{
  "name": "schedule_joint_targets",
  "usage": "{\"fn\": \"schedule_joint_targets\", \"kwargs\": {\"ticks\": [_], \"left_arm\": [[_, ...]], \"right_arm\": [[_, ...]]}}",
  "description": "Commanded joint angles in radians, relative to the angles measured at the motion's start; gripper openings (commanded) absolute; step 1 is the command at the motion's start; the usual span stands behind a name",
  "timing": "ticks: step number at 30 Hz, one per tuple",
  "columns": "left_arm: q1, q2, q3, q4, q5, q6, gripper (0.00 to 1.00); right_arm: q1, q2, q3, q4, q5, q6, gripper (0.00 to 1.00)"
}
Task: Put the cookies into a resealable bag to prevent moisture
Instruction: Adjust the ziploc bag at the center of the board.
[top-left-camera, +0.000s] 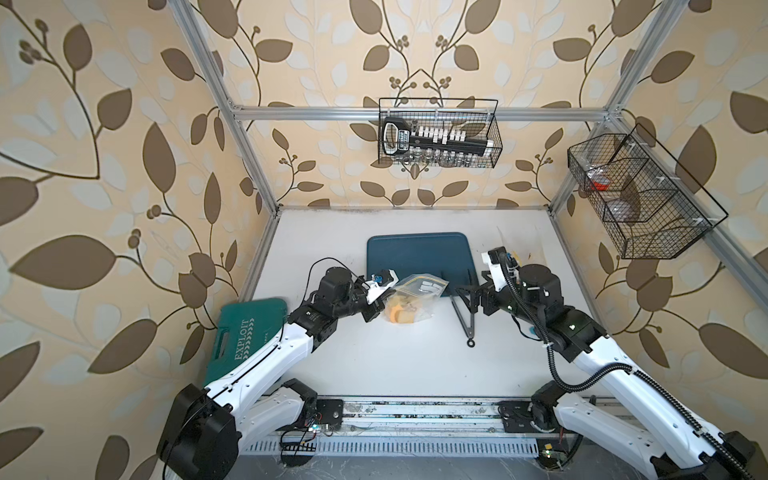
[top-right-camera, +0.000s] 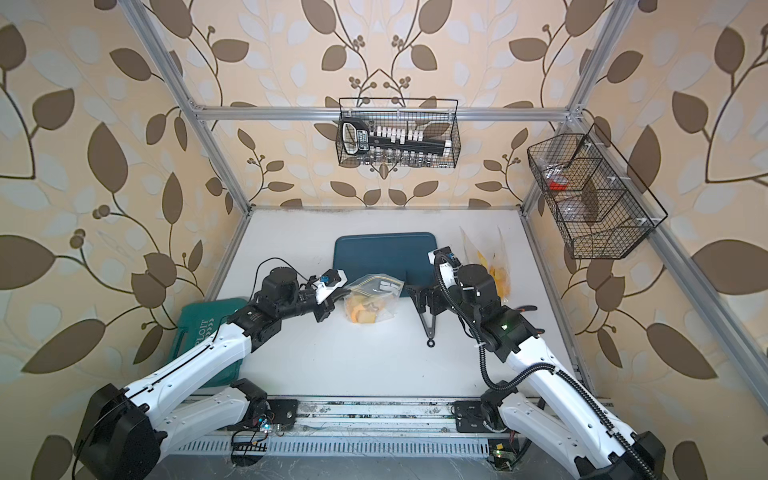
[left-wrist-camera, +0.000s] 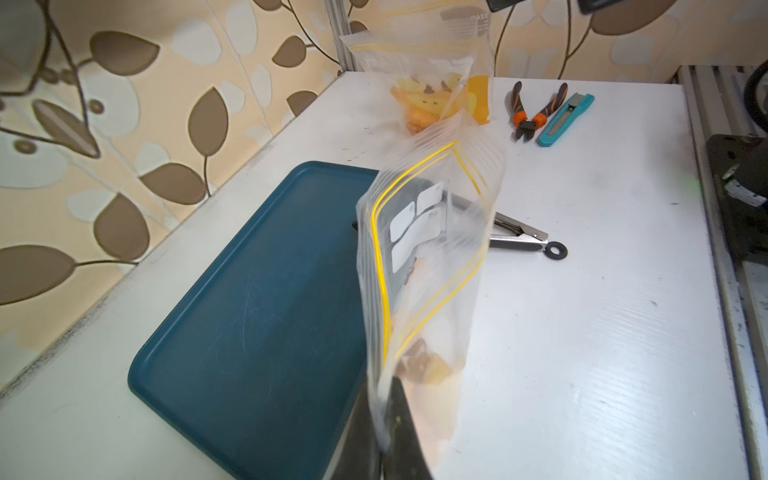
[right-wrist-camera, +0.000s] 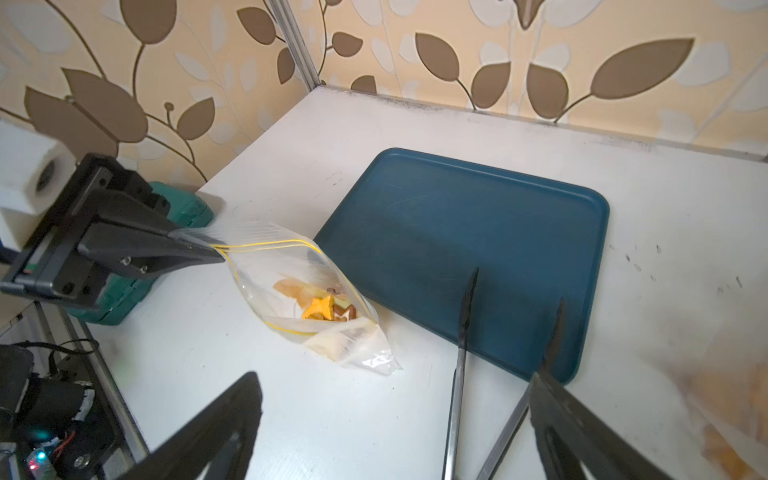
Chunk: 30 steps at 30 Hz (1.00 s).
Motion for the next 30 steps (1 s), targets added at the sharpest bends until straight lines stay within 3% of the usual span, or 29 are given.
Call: {"fn": "schedule_joint_targets", "kwargs": {"ticks": [1,4,8,11,15,19,23,30], "left_arm": [[0.065,0.029,0.079,-0.045,0.234,0.114,0.0],[0.14,0.074,0.11,-0.08,0.341,0.183,0.0],[0.242,0.151,0.163,-0.133,0.45,0.22,0.0],[0.268,0.177,0.176,-0.166,0.468,0.252,0.0],[0.302,0.191,0.173,-0.156,0.515,0.264,0.0],[0.314,0.2,0.177,-0.177,0.538,0.285,0.0],[0.322,0.211,0.173,-0.172,0.542,0.286,0.0],[0.331,0.232,0.187,-0.18,0.543,0.284,0.0]], "right_arm": [[0.0,0.013,-0.035,0.125,-0.098,-0.124,0.95],[0.0,0.087,-0.102,0.244,-0.12,-0.082,0.86],[0.001,0.13,-0.209,0.46,-0.21,-0.117,0.85],[0.002,0.148,-0.288,0.619,-0.221,-0.181,0.82],[0.0,0.3,-0.308,0.801,-0.291,-0.236,0.81],[-0.021,0.45,-0.215,0.819,-0.393,-0.306,0.81],[-0.079,0.56,-0.084,0.695,-0.54,-0.405,0.83],[-0.088,0.644,0.066,0.571,-0.614,-0.47,0.79]]}}
